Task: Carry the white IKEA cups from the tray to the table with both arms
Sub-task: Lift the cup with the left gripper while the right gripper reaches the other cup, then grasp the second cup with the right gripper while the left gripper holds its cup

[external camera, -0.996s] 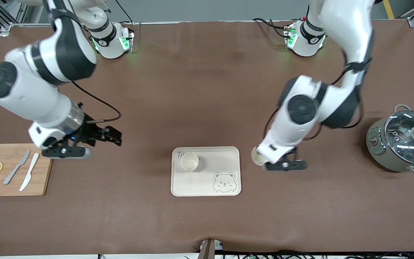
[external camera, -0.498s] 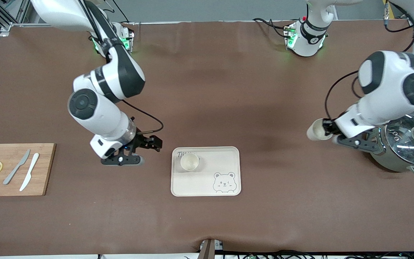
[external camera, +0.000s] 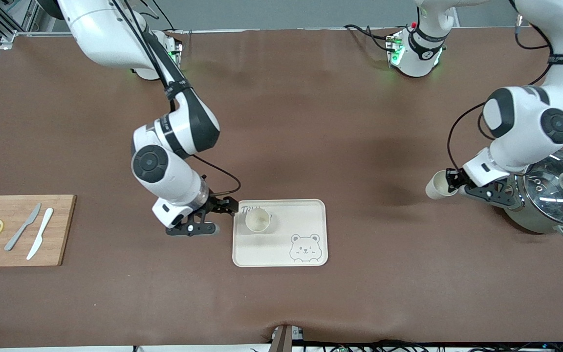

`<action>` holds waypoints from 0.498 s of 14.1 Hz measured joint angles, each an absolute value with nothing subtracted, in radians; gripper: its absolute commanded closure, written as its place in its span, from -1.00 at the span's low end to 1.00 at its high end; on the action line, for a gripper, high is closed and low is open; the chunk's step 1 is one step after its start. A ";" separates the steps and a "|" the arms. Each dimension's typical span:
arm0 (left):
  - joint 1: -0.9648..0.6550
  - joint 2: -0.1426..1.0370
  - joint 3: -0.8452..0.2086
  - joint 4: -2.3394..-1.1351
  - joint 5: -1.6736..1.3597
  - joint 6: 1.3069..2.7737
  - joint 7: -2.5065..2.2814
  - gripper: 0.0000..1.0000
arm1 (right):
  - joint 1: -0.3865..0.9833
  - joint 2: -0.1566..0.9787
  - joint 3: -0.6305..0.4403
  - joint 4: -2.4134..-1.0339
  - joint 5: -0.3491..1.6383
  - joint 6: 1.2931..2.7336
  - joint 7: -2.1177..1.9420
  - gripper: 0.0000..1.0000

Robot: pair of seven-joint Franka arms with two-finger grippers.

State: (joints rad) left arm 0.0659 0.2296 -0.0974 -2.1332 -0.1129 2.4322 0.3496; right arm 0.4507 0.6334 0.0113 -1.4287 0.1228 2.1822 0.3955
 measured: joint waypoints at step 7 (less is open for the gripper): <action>0.066 0.337 -0.098 -2.133 -0.113 2.516 0.350 1.00 | 0.490 0.718 0.010 -1.407 0.123 2.268 0.424 -1.00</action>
State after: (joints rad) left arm 0.0664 0.3370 -0.0985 -2.1325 -0.1130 2.5159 0.3496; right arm 0.4904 0.7176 0.0101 -1.4067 0.1228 2.2676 0.4238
